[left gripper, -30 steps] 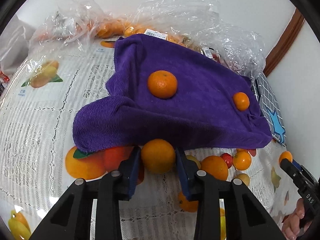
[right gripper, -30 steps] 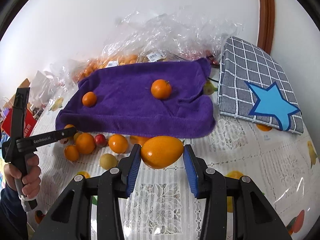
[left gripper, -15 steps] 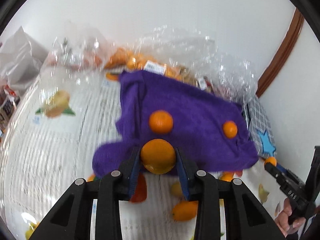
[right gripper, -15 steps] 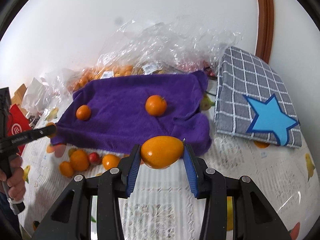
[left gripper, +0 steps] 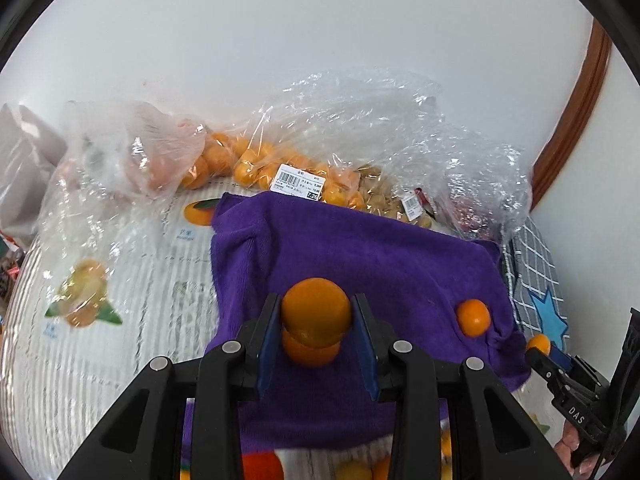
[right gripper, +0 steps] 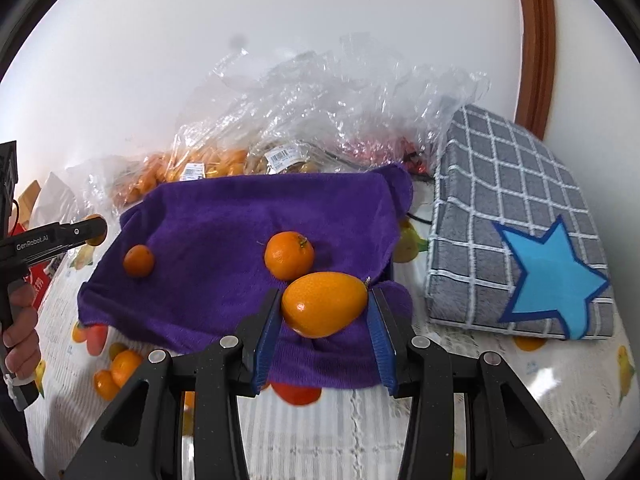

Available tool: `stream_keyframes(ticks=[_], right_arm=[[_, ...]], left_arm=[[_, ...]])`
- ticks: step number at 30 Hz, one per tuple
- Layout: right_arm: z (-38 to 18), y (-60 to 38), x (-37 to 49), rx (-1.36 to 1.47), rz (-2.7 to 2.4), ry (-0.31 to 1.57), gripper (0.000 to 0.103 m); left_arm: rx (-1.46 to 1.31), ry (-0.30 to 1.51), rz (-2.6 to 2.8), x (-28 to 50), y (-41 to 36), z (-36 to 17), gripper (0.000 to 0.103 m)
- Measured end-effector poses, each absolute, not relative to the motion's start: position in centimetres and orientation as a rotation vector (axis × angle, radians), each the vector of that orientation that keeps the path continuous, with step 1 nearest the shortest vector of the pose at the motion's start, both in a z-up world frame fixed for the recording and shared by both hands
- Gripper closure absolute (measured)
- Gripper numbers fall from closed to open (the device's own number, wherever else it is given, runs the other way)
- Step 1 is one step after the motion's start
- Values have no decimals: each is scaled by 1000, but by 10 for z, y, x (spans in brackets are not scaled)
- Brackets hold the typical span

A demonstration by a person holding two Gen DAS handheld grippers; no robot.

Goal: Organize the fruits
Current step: 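Place the oval fruit on the towel with the right gripper while the left places a small orange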

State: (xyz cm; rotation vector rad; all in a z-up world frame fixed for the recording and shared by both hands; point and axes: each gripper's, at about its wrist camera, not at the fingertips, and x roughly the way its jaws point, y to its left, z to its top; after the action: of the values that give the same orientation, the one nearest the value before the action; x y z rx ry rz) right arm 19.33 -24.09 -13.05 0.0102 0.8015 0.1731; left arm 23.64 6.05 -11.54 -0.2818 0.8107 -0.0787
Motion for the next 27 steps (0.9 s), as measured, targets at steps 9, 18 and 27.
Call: stream_keyframes(ticks=[9, 18, 27], right_arm=[[-160, -232, 226, 7, 182, 857, 60], [-178, -228, 240, 2, 180, 870, 60], [-183, -219, 243, -53, 168, 858, 60]], left_arm=[[-313, 850, -65, 276, 65, -139, 70], [-298, 915, -66, 299, 60, -160, 70], [-189, 922, -50, 299, 44, -163, 70]])
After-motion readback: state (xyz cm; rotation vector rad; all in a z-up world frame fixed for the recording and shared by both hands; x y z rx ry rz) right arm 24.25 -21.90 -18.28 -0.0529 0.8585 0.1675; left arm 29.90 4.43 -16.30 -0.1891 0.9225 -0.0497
